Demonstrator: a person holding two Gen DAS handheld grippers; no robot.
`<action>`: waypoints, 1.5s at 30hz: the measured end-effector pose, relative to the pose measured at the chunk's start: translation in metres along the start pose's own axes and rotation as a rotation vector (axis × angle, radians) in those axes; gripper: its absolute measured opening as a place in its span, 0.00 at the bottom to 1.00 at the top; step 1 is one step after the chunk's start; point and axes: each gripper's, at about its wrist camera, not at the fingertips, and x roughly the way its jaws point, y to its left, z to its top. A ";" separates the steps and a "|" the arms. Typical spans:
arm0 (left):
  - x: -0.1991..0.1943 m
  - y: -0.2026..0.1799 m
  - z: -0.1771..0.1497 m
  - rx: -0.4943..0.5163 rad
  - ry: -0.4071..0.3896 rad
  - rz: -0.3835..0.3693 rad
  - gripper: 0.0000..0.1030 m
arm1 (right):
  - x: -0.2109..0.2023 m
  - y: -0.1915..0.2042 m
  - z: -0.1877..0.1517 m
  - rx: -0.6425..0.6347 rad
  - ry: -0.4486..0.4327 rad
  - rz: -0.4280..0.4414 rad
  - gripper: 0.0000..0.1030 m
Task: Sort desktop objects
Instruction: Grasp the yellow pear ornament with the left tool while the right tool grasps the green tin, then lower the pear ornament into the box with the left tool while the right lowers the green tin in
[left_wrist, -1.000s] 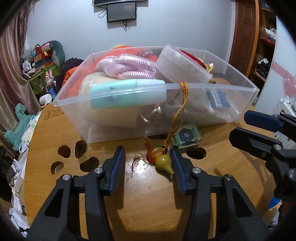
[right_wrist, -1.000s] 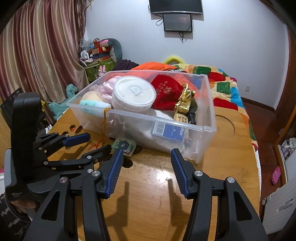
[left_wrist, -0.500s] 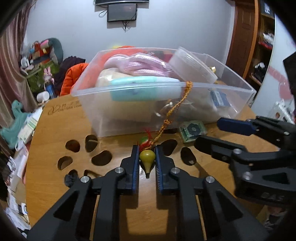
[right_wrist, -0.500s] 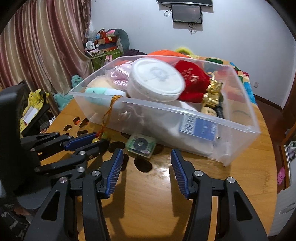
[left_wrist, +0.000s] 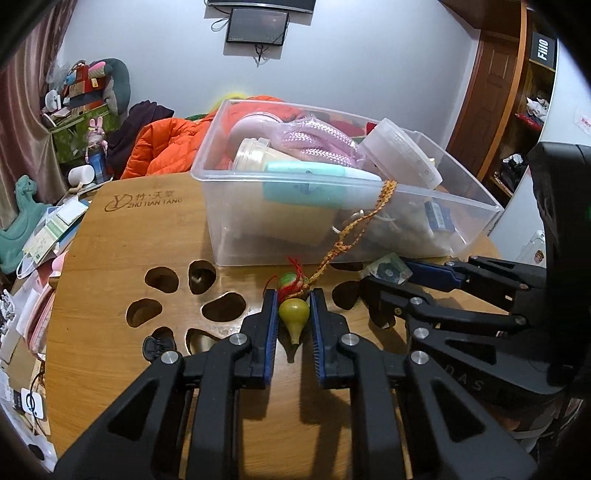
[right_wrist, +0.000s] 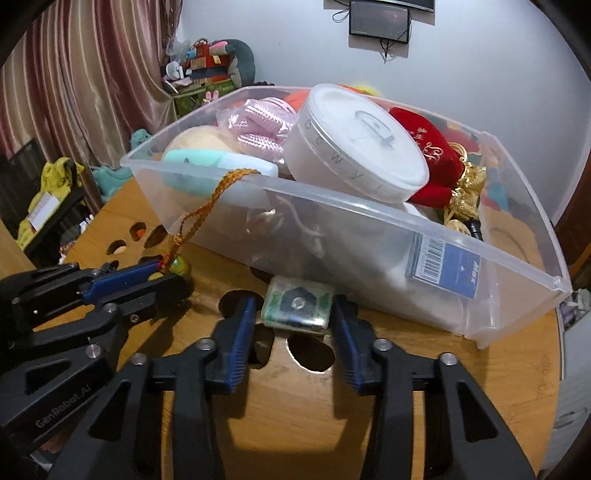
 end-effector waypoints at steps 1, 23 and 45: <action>0.000 0.002 0.001 0.000 -0.002 0.002 0.16 | 0.000 -0.001 0.000 -0.001 -0.001 -0.007 0.30; -0.044 -0.024 0.022 0.065 -0.121 0.048 0.16 | -0.080 -0.020 -0.007 0.046 -0.179 0.038 0.30; -0.025 -0.024 0.072 0.110 -0.175 0.061 0.16 | -0.083 -0.063 0.019 0.110 -0.229 -0.015 0.30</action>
